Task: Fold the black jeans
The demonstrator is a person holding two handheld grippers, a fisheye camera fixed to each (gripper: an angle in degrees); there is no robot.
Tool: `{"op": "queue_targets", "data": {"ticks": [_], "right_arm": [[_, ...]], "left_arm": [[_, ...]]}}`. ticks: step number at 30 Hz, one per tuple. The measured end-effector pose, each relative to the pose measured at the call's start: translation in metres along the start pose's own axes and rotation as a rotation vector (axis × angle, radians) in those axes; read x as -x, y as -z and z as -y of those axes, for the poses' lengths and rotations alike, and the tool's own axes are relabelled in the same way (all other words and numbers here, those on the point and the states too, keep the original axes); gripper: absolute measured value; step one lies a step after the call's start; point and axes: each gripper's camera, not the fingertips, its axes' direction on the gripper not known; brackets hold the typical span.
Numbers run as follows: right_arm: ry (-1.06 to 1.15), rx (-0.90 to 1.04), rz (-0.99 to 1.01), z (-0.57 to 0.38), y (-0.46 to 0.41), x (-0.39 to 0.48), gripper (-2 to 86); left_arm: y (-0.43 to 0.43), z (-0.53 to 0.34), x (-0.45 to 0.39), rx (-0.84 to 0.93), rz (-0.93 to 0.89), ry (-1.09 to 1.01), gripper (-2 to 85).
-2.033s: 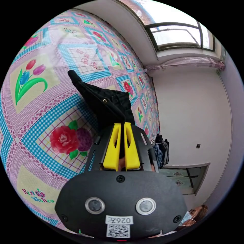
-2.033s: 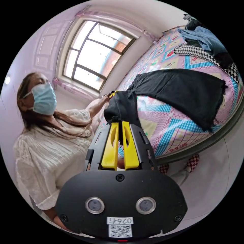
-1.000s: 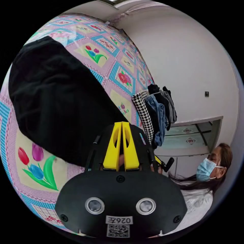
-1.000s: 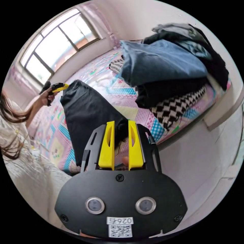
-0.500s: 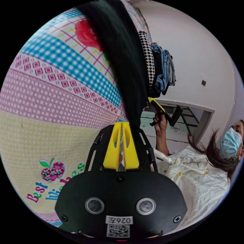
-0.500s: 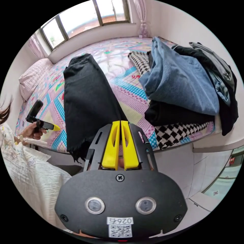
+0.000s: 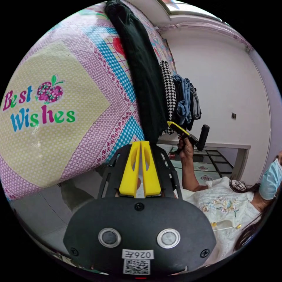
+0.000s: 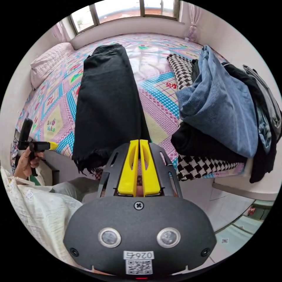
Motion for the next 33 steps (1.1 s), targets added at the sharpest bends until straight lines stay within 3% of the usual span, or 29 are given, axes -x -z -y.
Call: {"op": "queue_targets", "data": {"ticks": [7,15,17,20,23,26,33], "right_arm": [[0.082,-0.082,0.151,-0.015,0.013,-0.046,1.8],[0.172,-0.031,0.310,-0.002,0.018,-0.097,9.0],[0.212,0.016,0.285,0.006,0.012,-0.102,7.4],[0.283,0.019,0.286,0.009,0.020,-0.111,0.1],[0.356,0.007,0.335,0.007,0.044,-0.128,-1.1],[0.375,0.042,0.479,-0.005,0.063,-0.160,-1.2],[0.331,0.247,0.754,-0.044,0.038,-0.200,-1.1]], "left_arm": [[-0.047,-0.023,-0.043,-0.190,0.251,0.086,2.3],[-0.080,-0.031,-0.054,-0.246,0.196,0.077,12.7],[-0.085,-0.024,-0.057,-0.221,0.152,0.045,12.5],[-0.103,-0.011,-0.063,-0.053,0.228,-0.007,4.0],[-0.088,-0.031,-0.073,-0.109,0.280,-0.068,2.7],[-0.069,-0.071,-0.065,-0.185,0.170,-0.041,2.4],[-0.055,-0.155,0.008,-0.307,-0.116,0.251,2.2]]}}
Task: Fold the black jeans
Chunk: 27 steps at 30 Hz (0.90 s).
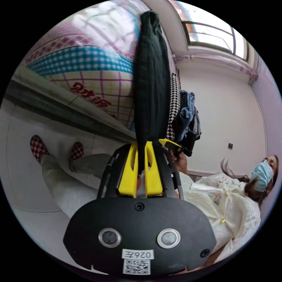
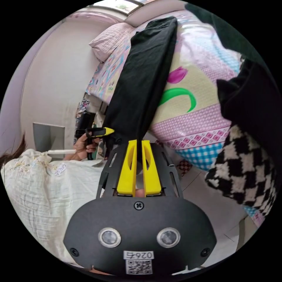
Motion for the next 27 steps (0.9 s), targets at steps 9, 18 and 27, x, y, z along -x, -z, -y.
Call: {"op": "queue_targets", "data": {"ticks": [9,18,27], "right_arm": [[0.100,0.239,0.108,-0.035,-0.009,0.008,-1.0],[0.108,0.044,0.126,-0.042,0.049,0.017,-0.4],[0.143,-0.375,-0.134,0.084,0.086,0.053,3.8]], "left_arm": [[0.065,-0.025,0.021,-0.025,0.053,0.011,3.5],[0.180,-0.062,0.007,-0.411,0.049,0.046,10.1],[0.221,0.199,-0.144,-0.432,0.123,-0.433,13.8]]}}
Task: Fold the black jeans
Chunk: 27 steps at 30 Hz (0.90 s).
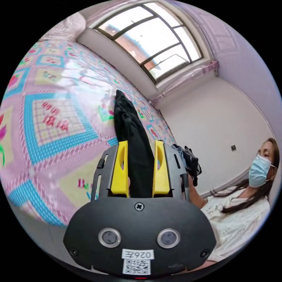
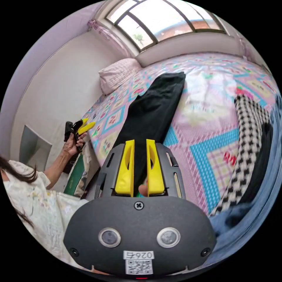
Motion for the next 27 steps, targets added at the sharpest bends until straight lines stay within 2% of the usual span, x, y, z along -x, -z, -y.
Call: {"op": "queue_targets", "data": {"ticks": [4,7,8,9,10,11,14,17,19,22,24,27], "right_arm": [[-0.029,-0.062,-0.125,0.074,-0.035,0.003,4.8],[-0.061,-0.048,-0.237,0.108,-0.068,0.004,4.9],[-0.074,-0.045,-0.276,0.118,-0.080,0.005,5.1],[-0.082,-0.048,-0.296,0.123,-0.085,0.005,5.3],[-0.092,-0.063,-0.341,0.132,-0.093,0.004,5.9],[-0.098,-0.070,-0.387,0.142,-0.103,0.000,5.8],[-0.125,0.010,-0.453,0.161,-0.131,-0.025,4.8],[-0.132,0.039,-0.462,0.166,-0.144,-0.046,4.3],[-0.135,0.036,-0.449,0.169,-0.147,-0.055,4.2],[-0.151,0.022,-0.375,0.186,-0.158,-0.074,4.4],[-0.157,0.008,-0.319,0.205,-0.168,-0.086,4.8],[-0.178,-0.007,-0.288,0.245,-0.191,-0.108,6.1]], "left_arm": [[-0.115,0.132,-0.006,0.201,0.059,-0.135,22.3],[-0.195,0.188,0.005,0.376,0.156,-0.150,23.9],[-0.210,0.195,0.010,0.423,0.176,-0.144,19.3],[-0.238,0.204,0.021,0.558,0.219,-0.120,10.3],[-0.258,0.207,0.031,0.675,0.283,-0.107,7.6],[-0.256,0.210,0.033,0.652,0.293,-0.122,6.2],[-0.220,0.203,0.054,0.468,0.092,-0.068,6.2],[-0.191,0.182,0.098,0.361,-0.047,0.087,9.0],[-0.165,0.174,0.124,0.222,-0.158,0.193,11.1],[-0.153,0.191,0.121,0.118,-0.124,0.180,12.8],[-0.166,0.217,0.105,0.124,-0.100,0.112,15.1],[-0.216,0.272,0.075,0.190,-0.023,-0.005,24.4]]}}
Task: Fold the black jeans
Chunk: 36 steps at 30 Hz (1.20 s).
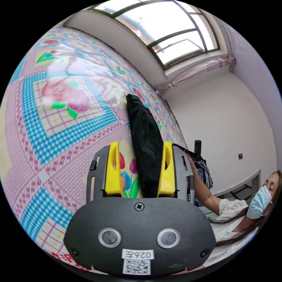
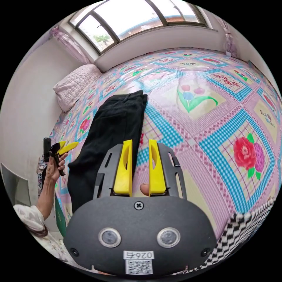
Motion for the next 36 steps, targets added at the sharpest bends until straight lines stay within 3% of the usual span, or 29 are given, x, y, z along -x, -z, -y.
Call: {"op": "queue_targets", "data": {"ticks": [2,5,7,9,11,12,13,15,18,21,23,26,27,28,29,30,31,33,36], "right_arm": [[-0.062,-0.012,0.035,0.036,-0.025,-0.010,8.1],[-0.171,-0.036,0.152,0.070,-0.056,-0.025,10.4],[-0.206,-0.038,0.184,0.085,-0.076,-0.028,10.9],[-0.202,0.016,0.165,0.095,-0.104,-0.025,7.8],[-0.081,0.044,0.108,0.101,-0.108,-0.007,1.8],[-0.087,0.018,0.135,0.102,-0.099,-0.004,1.0],[-0.012,-0.128,0.176,0.094,-0.071,0.007,0.9],[0.144,-0.176,-0.032,0.094,-0.064,0.023,1.2],[0.057,0.013,-0.085,0.107,-0.104,0.008,2.6],[0.046,-0.106,-0.095,0.083,-0.085,0.014,4.2],[0.145,-0.170,0.031,0.044,-0.064,0.035,3.4],[0.284,-0.114,0.112,-0.015,-0.066,0.070,1.4],[0.309,-0.099,0.119,-0.026,-0.070,0.077,0.9],[0.371,-0.059,0.096,-0.045,-0.083,0.090,-0.2],[0.461,0.033,-0.040,-0.056,-0.108,0.101,-0.5],[0.478,0.096,-0.157,-0.060,-0.125,0.102,-0.7],[0.529,0.133,-0.254,-0.067,-0.143,0.101,-0.8],[0.461,0.095,-0.251,-0.070,-0.128,0.095,-0.9],[0.445,0.044,-0.080,-0.094,-0.093,0.104,-0.9]], "left_arm": [[-0.037,0.041,-0.009,0.070,0.020,-0.026,30.5],[-0.102,0.096,-0.011,0.205,-0.002,-0.028,27.8],[-0.141,0.121,-0.013,0.290,0.000,-0.018,13.0],[-0.165,0.126,-0.017,0.387,0.084,-0.044,7.7],[-0.164,0.126,-0.050,0.338,0.115,-0.220,6.6],[-0.159,0.120,-0.084,0.280,0.204,-0.415,7.2],[-0.164,0.114,-0.105,0.250,0.373,-0.583,7.8],[-0.186,0.132,-0.094,0.306,0.397,-0.508,8.4],[-0.206,0.143,-0.076,0.381,0.456,-0.365,7.4],[-0.177,0.118,-0.089,0.260,0.436,-0.395,1.7],[-0.152,0.082,-0.109,0.190,0.337,-0.487,-0.2],[-0.131,0.001,-0.138,0.110,0.223,-0.624,-0.8],[-0.146,-0.027,-0.140,0.145,0.302,-0.684,-0.9],[-0.179,-0.047,-0.126,0.281,0.524,-0.714,-0.9],[-0.198,-0.054,-0.112,0.364,0.653,-0.697,-0.9],[-0.204,-0.063,-0.096,0.311,0.672,-0.712,-1.0],[-0.190,-0.060,-0.085,0.284,0.636,-0.618,-1.0],[-0.175,-0.054,-0.076,0.335,0.612,-0.503,-1.0],[-0.132,-0.082,-0.108,0.183,0.345,-0.552,-1.0]]}}
